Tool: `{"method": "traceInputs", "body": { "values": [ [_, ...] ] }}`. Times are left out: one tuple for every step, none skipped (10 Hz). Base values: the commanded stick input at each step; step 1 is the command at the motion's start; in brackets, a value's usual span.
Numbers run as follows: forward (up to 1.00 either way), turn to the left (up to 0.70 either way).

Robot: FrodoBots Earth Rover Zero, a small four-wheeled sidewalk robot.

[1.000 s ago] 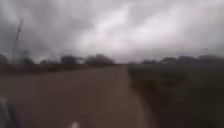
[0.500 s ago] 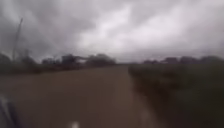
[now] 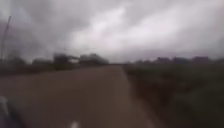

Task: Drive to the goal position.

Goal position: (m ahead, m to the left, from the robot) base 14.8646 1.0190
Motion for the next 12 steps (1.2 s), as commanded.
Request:
{"method": "traceInputs", "body": {
  "values": [
    [0.85, -0.34],
    [0.85, -0.34],
    [0.85, -0.27],
    [0.85, -0.08],
    [0.85, 0.00],
    [0.85, 0.00],
    [0.85, 0.00],
    [0.85, 0.00],
    [0.85, 0.00],
    [0.85, 0.00],
    [0.85, 0.00],
    [0.85, 0.00]
  ]
}}
